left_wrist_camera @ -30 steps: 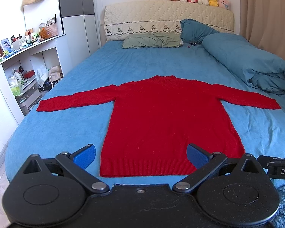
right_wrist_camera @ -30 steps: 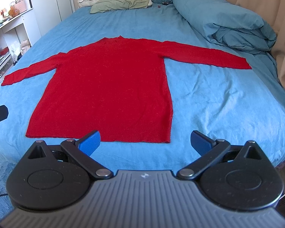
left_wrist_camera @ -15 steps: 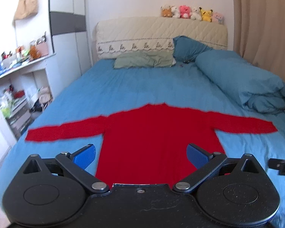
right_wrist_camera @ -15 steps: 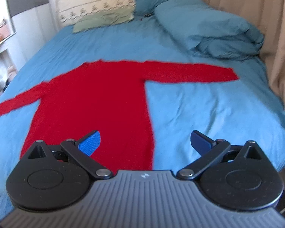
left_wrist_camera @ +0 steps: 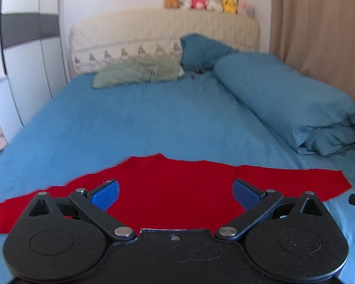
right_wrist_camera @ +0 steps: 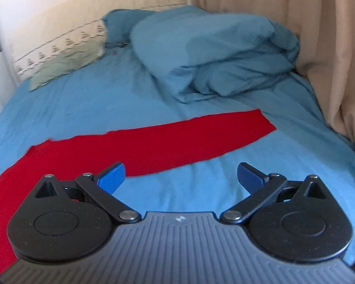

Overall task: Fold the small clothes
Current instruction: 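Lower the right tool onto a red sleeve and close it, then fold the held sleeve across the sweater body and open the right tool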

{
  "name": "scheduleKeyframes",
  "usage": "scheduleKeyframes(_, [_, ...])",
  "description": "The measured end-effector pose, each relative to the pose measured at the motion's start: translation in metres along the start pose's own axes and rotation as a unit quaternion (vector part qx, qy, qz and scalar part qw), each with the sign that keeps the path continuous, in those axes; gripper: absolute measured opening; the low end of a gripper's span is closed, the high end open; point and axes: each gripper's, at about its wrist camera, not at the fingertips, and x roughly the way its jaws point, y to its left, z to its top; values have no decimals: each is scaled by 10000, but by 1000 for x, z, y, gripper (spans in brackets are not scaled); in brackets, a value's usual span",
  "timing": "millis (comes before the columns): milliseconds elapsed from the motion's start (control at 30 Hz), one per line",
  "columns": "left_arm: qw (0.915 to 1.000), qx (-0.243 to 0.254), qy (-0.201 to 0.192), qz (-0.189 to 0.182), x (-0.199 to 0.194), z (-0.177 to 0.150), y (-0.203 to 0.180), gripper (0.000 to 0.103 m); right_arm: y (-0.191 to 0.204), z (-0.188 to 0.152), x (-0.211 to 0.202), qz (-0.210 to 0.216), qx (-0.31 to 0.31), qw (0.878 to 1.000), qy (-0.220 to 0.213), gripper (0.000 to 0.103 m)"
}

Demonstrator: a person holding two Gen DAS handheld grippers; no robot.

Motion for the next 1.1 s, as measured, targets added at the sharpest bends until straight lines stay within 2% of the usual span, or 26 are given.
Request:
scheduleKeyframes(133, [9995,96,183,-219,74,14,-33,103,-28,2,77,-331,477,9983,1,103])
scheduleKeyframes(267, [9976,321,500,-347,147,14,-61,103,-56,-1,137,-596,907,9941,76,103])
scheduleKeyframes(400, [9944,329,861,-510,201,9,-80,103,-75,1,174,-752,1136,9906,78,103])
scheduleKeyframes(533, [9912,411,1126,-556,237,6,-99,103,-89,3,198,-855,1342,9871,190,103])
scheduleKeyframes(600, [9885,434,1327,-588,256,5,-109,103,-95,3,205,-870,1476,9850,213,98])
scheduleKeyframes(800, [9793,757,1811,-496,288,-9,-128,103,-101,11,216,-1099,1504,9824,138,73])
scheduleKeyframes(833, [9786,774,1851,-465,291,-11,-129,103,-101,13,218,-1145,1500,9819,141,66])
scheduleKeyframes(967, [9785,799,1839,-476,297,-12,-131,103,-99,24,222,-1338,1320,9820,207,29])
scheduleKeyframes(1033, [9770,776,1907,-558,300,-10,-129,103,-95,31,220,-1356,1253,9826,217,23])
scheduleKeyframes(1100, [9737,792,2031,-668,306,-3,-122,103,-84,41,210,-1309,1140,9847,109,22])
